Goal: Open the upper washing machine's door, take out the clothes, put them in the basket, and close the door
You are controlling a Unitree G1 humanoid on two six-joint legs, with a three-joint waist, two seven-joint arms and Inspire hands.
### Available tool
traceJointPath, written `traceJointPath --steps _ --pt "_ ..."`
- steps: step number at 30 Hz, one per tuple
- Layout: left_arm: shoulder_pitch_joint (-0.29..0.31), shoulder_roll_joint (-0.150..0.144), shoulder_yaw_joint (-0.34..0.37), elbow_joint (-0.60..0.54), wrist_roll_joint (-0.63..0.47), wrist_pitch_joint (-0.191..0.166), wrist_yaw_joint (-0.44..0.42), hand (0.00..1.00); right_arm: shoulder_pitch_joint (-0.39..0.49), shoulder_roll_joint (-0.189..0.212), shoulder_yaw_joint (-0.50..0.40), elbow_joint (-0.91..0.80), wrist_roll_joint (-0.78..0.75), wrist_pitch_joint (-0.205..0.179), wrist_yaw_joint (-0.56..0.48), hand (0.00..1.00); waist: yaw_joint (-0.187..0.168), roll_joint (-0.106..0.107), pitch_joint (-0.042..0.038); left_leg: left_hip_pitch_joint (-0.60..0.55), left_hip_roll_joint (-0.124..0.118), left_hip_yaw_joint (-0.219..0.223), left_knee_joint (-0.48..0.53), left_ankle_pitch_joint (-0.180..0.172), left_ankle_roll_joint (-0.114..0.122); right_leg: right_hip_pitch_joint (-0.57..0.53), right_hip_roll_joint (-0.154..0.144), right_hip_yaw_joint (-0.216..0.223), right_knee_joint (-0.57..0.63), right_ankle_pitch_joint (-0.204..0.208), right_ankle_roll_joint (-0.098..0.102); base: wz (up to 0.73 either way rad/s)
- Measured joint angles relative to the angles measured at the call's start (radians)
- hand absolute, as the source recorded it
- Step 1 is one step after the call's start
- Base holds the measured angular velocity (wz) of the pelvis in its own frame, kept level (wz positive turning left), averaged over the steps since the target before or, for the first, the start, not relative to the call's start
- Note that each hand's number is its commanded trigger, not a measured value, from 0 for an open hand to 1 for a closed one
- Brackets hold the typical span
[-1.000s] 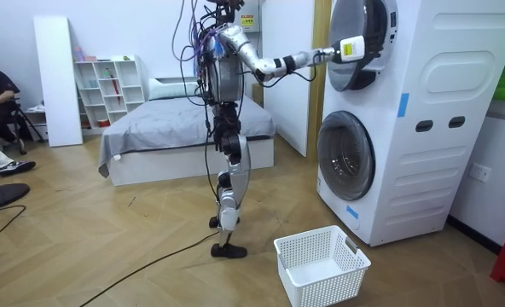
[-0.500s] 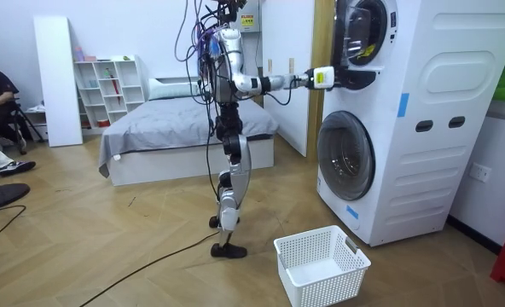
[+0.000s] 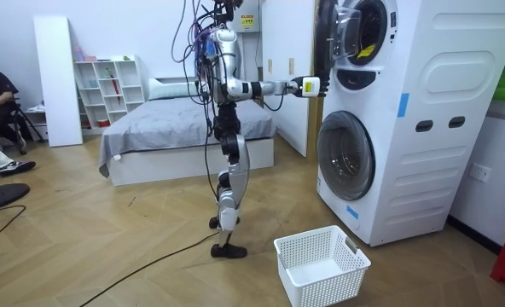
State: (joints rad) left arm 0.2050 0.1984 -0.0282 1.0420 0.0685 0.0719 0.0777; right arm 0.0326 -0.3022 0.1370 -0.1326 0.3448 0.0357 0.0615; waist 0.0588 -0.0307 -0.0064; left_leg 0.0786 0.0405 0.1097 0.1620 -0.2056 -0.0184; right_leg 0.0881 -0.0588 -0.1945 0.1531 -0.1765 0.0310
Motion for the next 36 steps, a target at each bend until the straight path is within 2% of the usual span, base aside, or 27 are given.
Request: traceJointPath --steps 7,12,15,20,22,23,25,28,36 --pt "-0.007 -0.013 0.0 0.017 0.0 -0.03 0.0 0.0 0.01 0.018 -0.001 -0.017 0.001 0.002 0.028 0.0 0.001 0.005 0.0017 0.001 0.0 0.004 0.0 0.0 0.0 -0.002 0.0 0.0 0.001 0.002 -0.003 0.0" --pt "-0.015 -0.014 -0.006 0.046 0.0 -0.033 0.0 0.0 0.014 0.026 -0.002 -0.038 -0.018 0.015 0.046 0.0 -0.001 0.008 0.0043 0.001 0.0 0.005 0.0 0.0 0.0 -0.005 0.0 0.002 0.007 0.002 -0.004 0.0" --pt "-0.019 -0.014 -0.013 0.053 0.0 -0.038 0.0 0.0 0.015 0.026 -0.004 -0.082 -0.044 0.032 0.045 0.0 -0.001 0.012 0.0068 -0.007 0.002 0.007 -0.002 0.0 0.0 -0.02 0.001 0.004 0.019 0.003 -0.005 -0.02" --pt "-0.042 -0.014 -0.018 0.115 -0.018 -0.069 0.0 0.0 0.016 0.019 -0.002 -0.175 -0.114 0.042 0.046 0.0 0.004 0.013 0.0073 -0.009 0.003 0.017 0.0 0.0 0.0 -0.03 0.002 0.017 0.022 0.003 -0.005 -0.08" --pt "-0.042 -0.013 -0.017 0.125 -0.017 -0.079 0.0 0.0 0.002 0.02 -0.002 -0.279 -0.136 0.042 0.053 0.0 0.011 0.013 0.0072 -0.023 0.004 0.026 0.001 0.0 0.0 -0.055 0.003 0.027 0.033 0.004 -0.005 -0.13" --pt "-0.042 -0.012 -0.017 0.127 -0.017 -0.08 0.0 0.0 -0.008 0.021 -0.001 -0.304 -0.136 0.039 0.058 0.0 0.012 0.012 0.0071 -0.023 0.004 0.026 0.001 0.0 0.0 -0.055 0.003 0.028 0.033 0.004 -0.005 -0.06" --pt "-0.041 -0.006 -0.017 0.143 -0.008 -0.085 0.0 0.0 -0.054 0.023 0.004 -0.377 -0.135 0.016 0.061 0.0 0.024 0.001 0.0012 -0.015 0.005 0.026 0.002 0.0 0.0 -0.051 0.003 0.028 0.032 0.004 -0.005 0.0" --pt "-0.03 -0.001 -0.021 0.151 -0.009 -0.087 0.0 0.0 -0.043 0.021 0.018 -0.394 -0.135 0.014 0.083 0.0 0.017 -0.009 0.0051 -0.014 0.007 0.027 0.001 0.0 0.0 -0.05 0.005 0.032 0.031 0.005 -0.008 -0.09" --pt "-0.033 0.006 -0.024 0.151 -0.008 -0.087 -0.006 0.0 -0.059 0.033 0.039 -0.406 -0.23 0.02 0.173 0.0 0.034 -0.018 0.0068 -0.015 0.016 0.029 0.003 0.003 -0.005 -0.052 0.014 0.033 0.034 0.012 -0.018 -0.01"
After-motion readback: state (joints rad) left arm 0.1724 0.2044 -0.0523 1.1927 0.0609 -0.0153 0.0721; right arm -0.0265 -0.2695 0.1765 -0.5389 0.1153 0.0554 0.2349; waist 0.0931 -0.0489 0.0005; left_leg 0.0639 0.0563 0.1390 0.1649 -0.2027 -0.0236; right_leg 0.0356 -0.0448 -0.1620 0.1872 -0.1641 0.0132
